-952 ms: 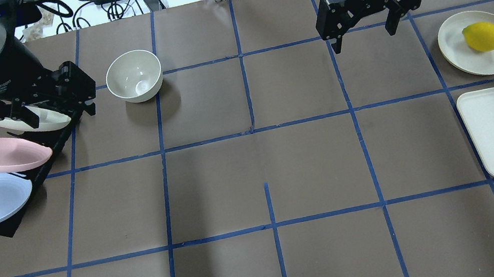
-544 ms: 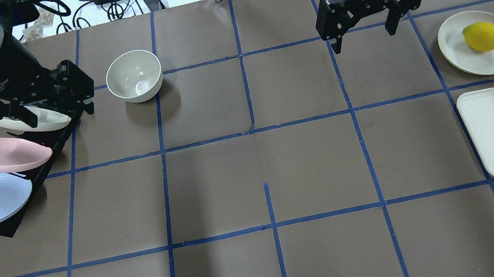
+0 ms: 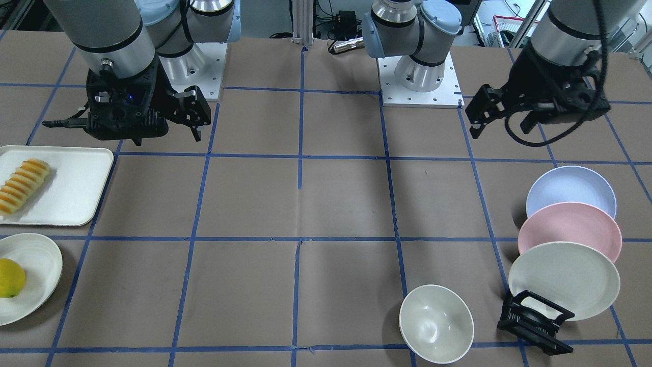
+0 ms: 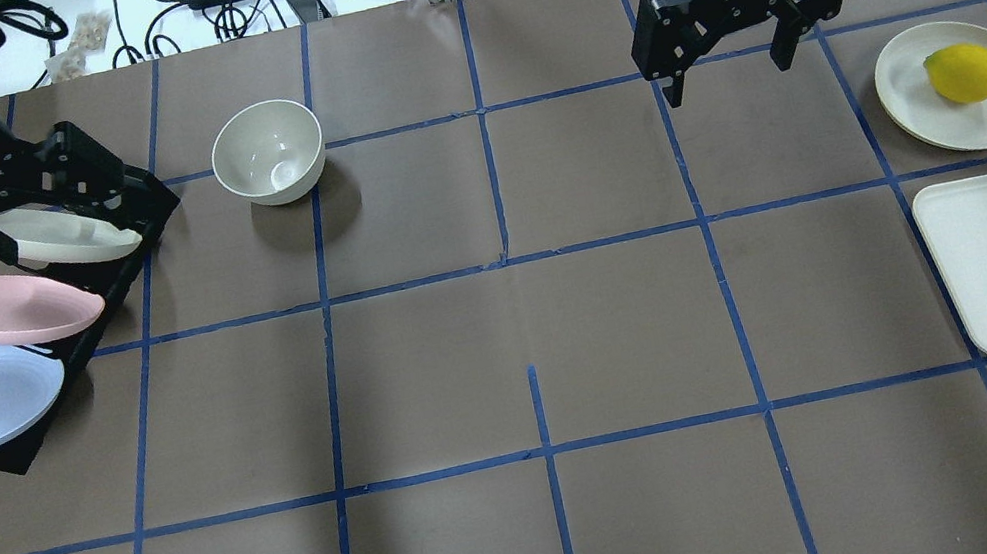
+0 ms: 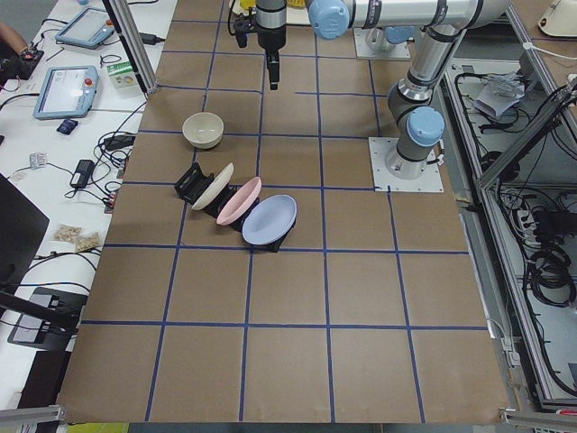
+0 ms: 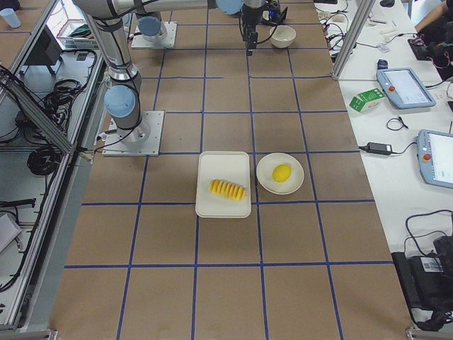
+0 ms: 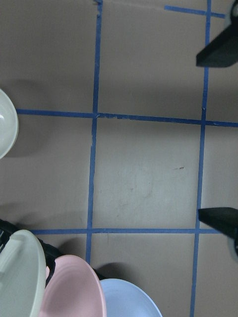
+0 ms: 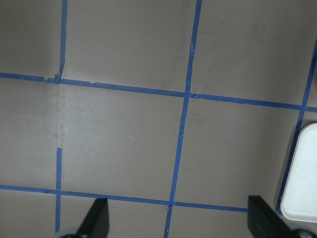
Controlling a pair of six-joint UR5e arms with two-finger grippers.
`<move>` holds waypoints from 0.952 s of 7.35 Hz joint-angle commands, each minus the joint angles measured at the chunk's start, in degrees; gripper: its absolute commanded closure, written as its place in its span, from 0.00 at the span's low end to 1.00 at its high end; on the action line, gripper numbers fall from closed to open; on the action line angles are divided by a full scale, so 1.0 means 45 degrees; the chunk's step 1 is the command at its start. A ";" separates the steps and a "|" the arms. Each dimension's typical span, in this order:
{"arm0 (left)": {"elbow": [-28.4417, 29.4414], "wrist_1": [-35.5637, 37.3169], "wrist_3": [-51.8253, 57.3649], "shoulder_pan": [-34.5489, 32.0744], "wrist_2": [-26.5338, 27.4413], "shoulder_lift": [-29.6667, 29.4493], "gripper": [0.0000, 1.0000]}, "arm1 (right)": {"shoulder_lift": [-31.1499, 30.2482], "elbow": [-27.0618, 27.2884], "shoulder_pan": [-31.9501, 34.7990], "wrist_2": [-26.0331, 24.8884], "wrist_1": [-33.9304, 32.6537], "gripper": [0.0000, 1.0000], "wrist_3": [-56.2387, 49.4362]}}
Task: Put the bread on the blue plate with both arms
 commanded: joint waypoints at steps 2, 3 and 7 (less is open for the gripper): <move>0.0020 0.0536 0.1642 0.3268 -0.0023 -0.0240 0.00 | 0.0000 0.0000 -0.0002 0.0000 -0.0007 0.00 0.0000; -0.0115 0.1022 0.3589 0.4459 -0.0004 -0.0493 0.00 | 0.0000 0.0000 -0.0002 0.0000 0.0012 0.00 0.0000; -0.0292 0.2058 0.5558 0.7630 -0.0062 -0.1839 0.00 | 0.0000 0.0000 -0.0002 0.0000 0.0012 0.00 0.0000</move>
